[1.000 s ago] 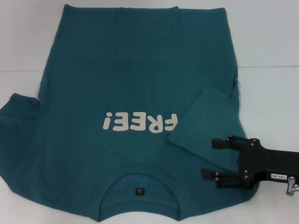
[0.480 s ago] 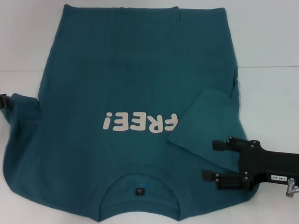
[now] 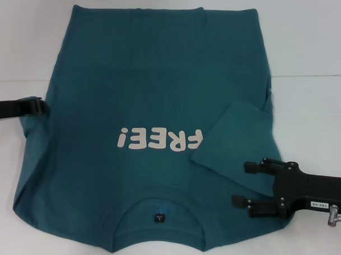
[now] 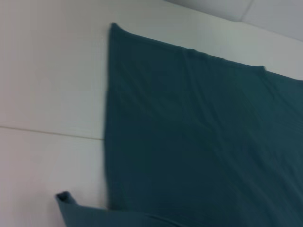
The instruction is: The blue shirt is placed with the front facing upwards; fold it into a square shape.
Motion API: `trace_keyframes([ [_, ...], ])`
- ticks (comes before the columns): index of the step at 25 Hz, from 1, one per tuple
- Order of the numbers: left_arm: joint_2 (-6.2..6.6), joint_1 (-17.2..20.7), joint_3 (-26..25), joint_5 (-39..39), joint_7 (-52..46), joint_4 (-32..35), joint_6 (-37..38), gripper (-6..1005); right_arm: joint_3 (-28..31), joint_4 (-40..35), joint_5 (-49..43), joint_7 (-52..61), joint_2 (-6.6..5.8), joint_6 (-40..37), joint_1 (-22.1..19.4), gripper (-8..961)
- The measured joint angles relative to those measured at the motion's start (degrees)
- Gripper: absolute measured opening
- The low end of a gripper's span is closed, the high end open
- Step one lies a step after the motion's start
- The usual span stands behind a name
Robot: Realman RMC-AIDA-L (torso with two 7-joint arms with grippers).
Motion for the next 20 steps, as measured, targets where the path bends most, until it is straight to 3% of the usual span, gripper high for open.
trace_keyframes([
  [20,-0.36,-2.50,10.13,-6.39,1.20,-8.84,-3.70,25,-0.09,0.11,-0.26,-0.08,0.00,-0.01,-0.08,941],
])
